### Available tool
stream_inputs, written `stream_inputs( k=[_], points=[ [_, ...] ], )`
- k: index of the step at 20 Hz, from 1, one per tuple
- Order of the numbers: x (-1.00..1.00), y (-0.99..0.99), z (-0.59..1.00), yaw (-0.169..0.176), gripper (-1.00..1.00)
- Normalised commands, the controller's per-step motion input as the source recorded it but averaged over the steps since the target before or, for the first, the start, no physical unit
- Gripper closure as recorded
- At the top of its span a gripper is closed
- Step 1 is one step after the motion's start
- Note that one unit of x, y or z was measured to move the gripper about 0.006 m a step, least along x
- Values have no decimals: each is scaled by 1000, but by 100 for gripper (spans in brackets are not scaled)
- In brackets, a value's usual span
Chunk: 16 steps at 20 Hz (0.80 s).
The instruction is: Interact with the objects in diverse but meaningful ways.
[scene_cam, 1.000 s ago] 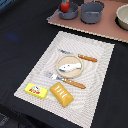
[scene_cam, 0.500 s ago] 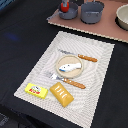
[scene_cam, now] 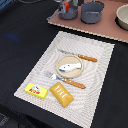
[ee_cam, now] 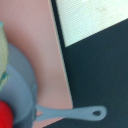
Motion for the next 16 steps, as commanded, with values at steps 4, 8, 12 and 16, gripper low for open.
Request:
stream_inputs(
  k=[4, 8, 12, 16],
  points=[
    [321, -979, 33, 0, -100],
    [325, -987, 64, 0, -100],
    [337, -998, 109, 0, -100],
    [347, -990, 107, 0, -100]
  ],
)
